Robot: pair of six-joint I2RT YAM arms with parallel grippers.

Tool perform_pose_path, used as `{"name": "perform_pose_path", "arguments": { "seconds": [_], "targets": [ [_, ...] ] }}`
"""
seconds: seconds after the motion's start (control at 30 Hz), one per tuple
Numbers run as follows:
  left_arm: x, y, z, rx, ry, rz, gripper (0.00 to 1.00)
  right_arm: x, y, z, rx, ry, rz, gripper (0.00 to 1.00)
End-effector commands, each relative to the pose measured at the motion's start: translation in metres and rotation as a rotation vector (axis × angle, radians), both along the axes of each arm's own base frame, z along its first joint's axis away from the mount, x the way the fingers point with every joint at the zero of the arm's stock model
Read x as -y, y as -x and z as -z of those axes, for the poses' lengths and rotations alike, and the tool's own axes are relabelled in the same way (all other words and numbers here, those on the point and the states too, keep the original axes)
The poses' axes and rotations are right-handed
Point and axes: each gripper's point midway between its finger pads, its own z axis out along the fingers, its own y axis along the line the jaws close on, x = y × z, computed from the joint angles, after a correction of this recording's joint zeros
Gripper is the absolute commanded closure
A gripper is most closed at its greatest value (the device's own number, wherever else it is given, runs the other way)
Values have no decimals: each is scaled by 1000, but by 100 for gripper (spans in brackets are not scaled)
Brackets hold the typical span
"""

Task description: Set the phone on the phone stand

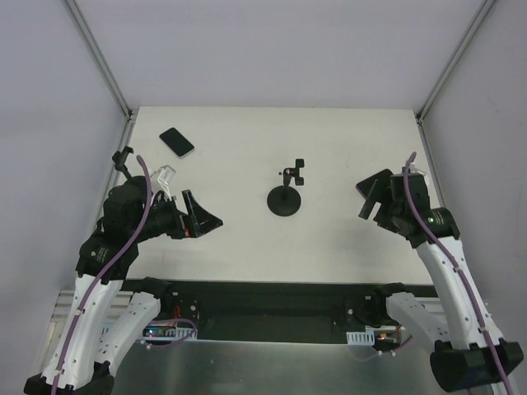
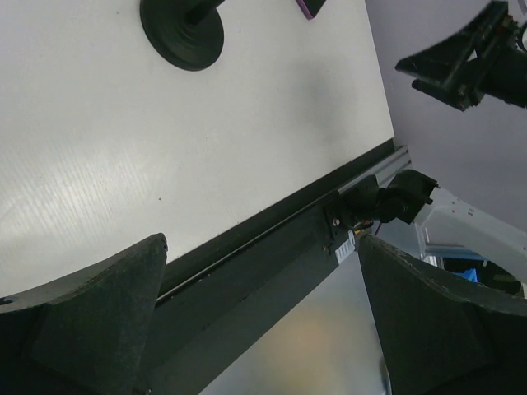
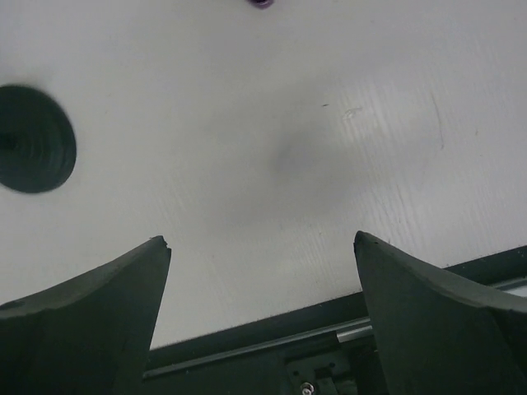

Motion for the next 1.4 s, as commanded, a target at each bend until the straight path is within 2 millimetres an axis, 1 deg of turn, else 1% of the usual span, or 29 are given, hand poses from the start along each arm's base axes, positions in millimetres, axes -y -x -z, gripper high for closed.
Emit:
{"name": "perform_pose_path", "arguments": {
  "seconds": [0.0, 0.03, 0.07, 0.13, 0.17, 0.2, 0.23, 0.27, 0.3, 0.33, 0.37, 0.4, 0.43, 0.47, 0.5, 0.53, 0.57, 0.63, 0.67, 0.73, 0.77, 0.87, 1.03, 1.17, 1.27, 1.33, 1.37],
  "targets": [
    [6, 11, 4, 29, 36, 54, 1, 29, -39, 7, -19, -58, 271, 4],
    [5, 13, 5, 39, 37, 58, 1, 40, -46, 10, -30, -65, 327, 4],
    [5, 14, 13, 29, 31, 58, 1, 45, -53, 21, -78, -65, 368, 4],
    [5, 16, 16, 26, 32, 64, 1, 55, -70, 20, -76, -104, 457, 4],
    [6, 17, 17, 18, 38, 74, 1, 56, -79, 32, -123, -119, 485, 4],
    [8, 20, 17, 11, 48, 92, 1, 52, -94, 27, -109, -178, 497, 4],
    [9, 22, 16, 13, 53, 102, 1, 54, -104, 29, -119, -204, 512, 4],
    [9, 24, 16, 17, 53, 108, 1, 53, -111, 44, -181, -214, 522, 4],
    [10, 25, 16, 20, 55, 115, 1, 51, -127, 36, -169, -254, 526, 4],
    [9, 28, 16, 32, 58, 119, 1, 51, -133, 40, -189, -262, 532, 4],
    [9, 29, 19, 36, 55, 123, 1, 51, -142, 53, -236, -267, 546, 4],
    [9, 30, 20, 37, 55, 127, 1, 50, -147, 58, -257, -275, 551, 4],
    [9, 33, 20, 49, 58, 130, 1, 51, -160, 52, -245, -284, 570, 4],
    [9, 33, 23, 51, 55, 135, 1, 53, -165, 69, -300, -274, 590, 4],
    [9, 34, 25, 49, 53, 139, 1, 54, -163, 76, -349, -259, 605, 4],
    [10, 36, 25, 52, 56, 149, 1, 55, -177, 69, -336, -262, 612, 4],
    [10, 36, 26, 53, 53, 154, 1, 55, -178, 88, -398, -248, 624, 4],
    [10, 37, 28, 49, 50, 164, 1, 55, -183, 98, -439, -252, 640, 4],
    [10, 37, 25, 63, 48, 173, 1, 55, -188, 108, -461, -248, 646, 4],
    [11, 38, 23, 63, 45, 182, 1, 57, -192, 116, -475, -235, 652, 4],
    [11, 39, 21, 73, 44, 187, 1, 58, -196, 122, -485, -230, 656, 4],
    [11, 41, 18, 83, 42, 196, 1, 60, -196, 135, -510, -213, 671, 4],
    [10, 43, 17, 89, 43, 198, 1, 60, -199, 153, -526, -207, 663, 4],
    [10, 44, 13, 93, 43, 200, 1, 56, -203, 159, -531, -220, 657, 4],
    [10, 46, 13, 90, 47, 198, 1, 57, -204, 163, -537, -206, 665, 4],
    [10, 46, 12, 89, 50, 191, 1, 58, -202, 166, -551, -198, 682, 4],
    [9, 46, 13, 90, 49, 188, 1, 60, -198, 167, -567, -183, 697, 4]
  ]
}}
